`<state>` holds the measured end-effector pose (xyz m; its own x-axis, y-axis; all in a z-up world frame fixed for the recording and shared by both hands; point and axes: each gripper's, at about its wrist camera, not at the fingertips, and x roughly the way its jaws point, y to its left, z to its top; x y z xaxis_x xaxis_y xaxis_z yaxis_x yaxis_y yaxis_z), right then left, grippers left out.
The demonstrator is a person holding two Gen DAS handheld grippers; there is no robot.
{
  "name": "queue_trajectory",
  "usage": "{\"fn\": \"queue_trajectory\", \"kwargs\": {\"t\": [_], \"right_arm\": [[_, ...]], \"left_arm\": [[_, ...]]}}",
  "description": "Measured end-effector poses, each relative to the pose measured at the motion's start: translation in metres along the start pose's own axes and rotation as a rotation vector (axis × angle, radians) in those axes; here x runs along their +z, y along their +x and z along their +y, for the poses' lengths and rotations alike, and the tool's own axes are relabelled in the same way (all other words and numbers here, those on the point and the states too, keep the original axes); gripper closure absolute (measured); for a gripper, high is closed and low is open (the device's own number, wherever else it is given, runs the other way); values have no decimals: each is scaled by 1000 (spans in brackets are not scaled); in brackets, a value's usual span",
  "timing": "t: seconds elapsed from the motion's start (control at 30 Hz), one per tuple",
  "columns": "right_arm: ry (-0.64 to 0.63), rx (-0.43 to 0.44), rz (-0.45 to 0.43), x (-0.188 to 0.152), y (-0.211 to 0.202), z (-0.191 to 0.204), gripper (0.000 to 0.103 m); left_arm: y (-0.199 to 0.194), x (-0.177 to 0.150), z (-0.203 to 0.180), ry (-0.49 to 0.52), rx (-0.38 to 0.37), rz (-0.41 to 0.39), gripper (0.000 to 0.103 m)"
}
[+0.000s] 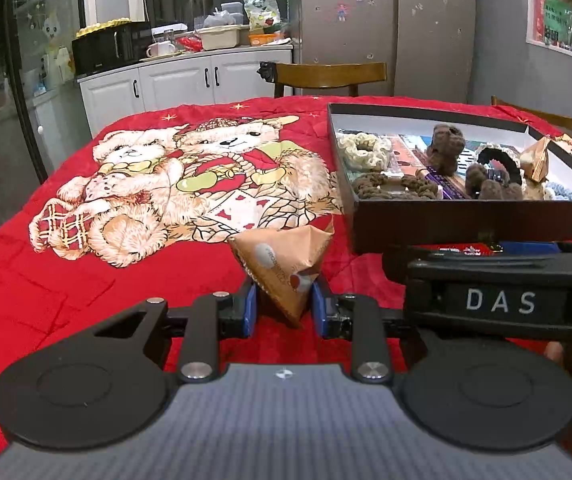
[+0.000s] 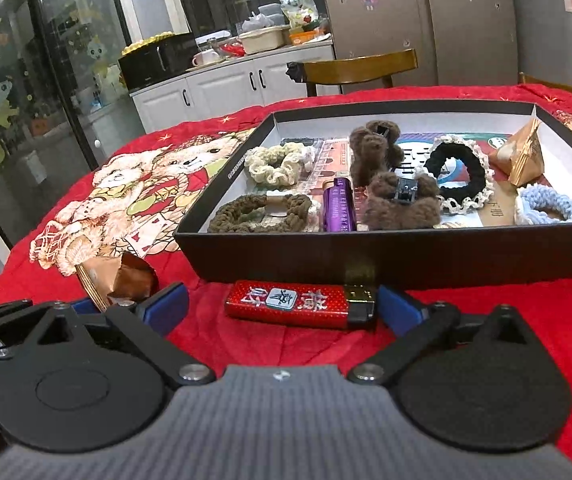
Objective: Organize objects
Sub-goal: 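Grasp the red printed lighter with the right tool while the left tool holds the triangle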
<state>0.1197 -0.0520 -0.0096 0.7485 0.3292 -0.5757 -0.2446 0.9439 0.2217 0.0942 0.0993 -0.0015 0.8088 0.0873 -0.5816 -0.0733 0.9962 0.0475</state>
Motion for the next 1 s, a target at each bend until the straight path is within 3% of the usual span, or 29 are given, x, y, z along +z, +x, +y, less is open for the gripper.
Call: {"fn": "queue_trajectory", "kwargs": {"t": [0.53, 0.67, 0.83, 1.0], "right_arm": [[-15, -32, -12, -1, -3, -2, 19], [-12, -64, -20, -2, -6, -4, 31], [-21, -63, -18, -2, -6, -7, 32], [-1, -64, -28, -2, -8, -9, 39]], "left_arm": [[1, -1, -5, 35, 28, -2, 70], [0, -1, -4, 29, 25, -3, 70], [1, -1, -3, 14, 20, -2, 70], [1, -1, -3, 7, 20, -2, 70]]}}
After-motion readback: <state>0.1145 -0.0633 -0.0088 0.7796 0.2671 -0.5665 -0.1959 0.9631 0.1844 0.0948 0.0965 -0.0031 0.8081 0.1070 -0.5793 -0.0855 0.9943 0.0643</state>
